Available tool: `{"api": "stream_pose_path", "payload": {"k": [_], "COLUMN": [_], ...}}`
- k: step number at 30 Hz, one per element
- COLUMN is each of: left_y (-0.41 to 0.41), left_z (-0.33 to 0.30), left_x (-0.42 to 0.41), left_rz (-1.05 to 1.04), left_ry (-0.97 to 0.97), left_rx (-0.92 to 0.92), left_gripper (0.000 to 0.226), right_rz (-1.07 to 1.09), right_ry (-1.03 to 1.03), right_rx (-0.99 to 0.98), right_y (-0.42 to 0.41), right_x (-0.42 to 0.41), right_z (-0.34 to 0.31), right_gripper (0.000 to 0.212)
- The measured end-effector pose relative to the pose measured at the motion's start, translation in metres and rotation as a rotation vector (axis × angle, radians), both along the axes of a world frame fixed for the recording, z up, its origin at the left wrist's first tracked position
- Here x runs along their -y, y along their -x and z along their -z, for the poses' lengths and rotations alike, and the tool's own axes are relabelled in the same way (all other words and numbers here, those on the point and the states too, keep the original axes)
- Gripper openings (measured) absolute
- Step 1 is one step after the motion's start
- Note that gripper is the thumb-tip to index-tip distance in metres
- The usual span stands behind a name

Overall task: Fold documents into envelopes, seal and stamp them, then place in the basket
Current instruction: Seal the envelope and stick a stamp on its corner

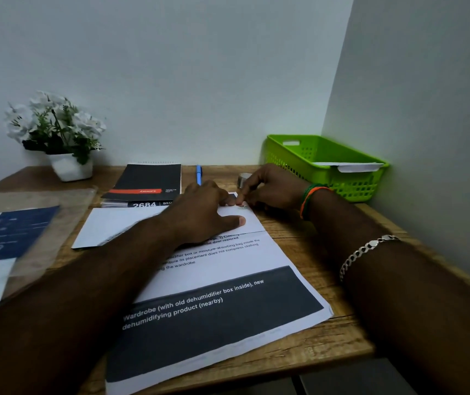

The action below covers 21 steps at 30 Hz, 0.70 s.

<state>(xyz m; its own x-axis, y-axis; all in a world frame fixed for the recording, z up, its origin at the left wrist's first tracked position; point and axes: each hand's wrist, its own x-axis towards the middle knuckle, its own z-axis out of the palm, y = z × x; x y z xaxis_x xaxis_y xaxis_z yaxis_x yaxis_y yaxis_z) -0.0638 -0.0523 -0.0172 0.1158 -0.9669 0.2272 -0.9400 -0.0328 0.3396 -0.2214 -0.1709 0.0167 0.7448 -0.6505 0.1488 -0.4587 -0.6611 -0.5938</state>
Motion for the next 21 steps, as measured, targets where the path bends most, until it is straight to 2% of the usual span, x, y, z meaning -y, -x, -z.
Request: {"api": "stream_pose_path", "payload": {"k": [4, 7, 13, 15, 18, 21], "left_y": [-0.003, -0.004, -0.004, -0.004, -0.004, -0.004], "left_z": [0.004, 0.007, 0.011, 0.011, 0.011, 0.011], "left_x": [0.002, 0.002, -0.001, -0.002, -0.001, 0.0], "left_rz": [-0.01, -0.01, -0.024, -0.018, -0.004, 0.01], "left_ry": [0.039, 0.09, 0.122, 0.127, 0.116, 0.109], "left_rx": [-0.083, -0.201, -0.248, -0.24, -0.185, -0.149], "left_gripper": [0.056, 0.068, 0.07, 0.067, 0.057, 0.053], "right_rz": [-0.012, -0.009, 0.057, 0.141, 0.235, 0.26], "right_ry": [0.076, 0.157, 0.318, 0.208, -0.145, -0.287], "right_rx": [-0.004, -0.033, -0.128, 0.007, 0.246, 0.273], "right_y": [-0.004, -0.007, -0.014, -0.01, 0.004, 0.009], "right_x": [-0.002, -0.004, -0.006, -0.001, 0.005, 0.009], "right_z": [0.002, 0.004, 0.01, 0.012, 0.013, 0.014], "right_gripper": [0.021, 0.021, 0.014, 0.01, 0.014, 0.027]}}
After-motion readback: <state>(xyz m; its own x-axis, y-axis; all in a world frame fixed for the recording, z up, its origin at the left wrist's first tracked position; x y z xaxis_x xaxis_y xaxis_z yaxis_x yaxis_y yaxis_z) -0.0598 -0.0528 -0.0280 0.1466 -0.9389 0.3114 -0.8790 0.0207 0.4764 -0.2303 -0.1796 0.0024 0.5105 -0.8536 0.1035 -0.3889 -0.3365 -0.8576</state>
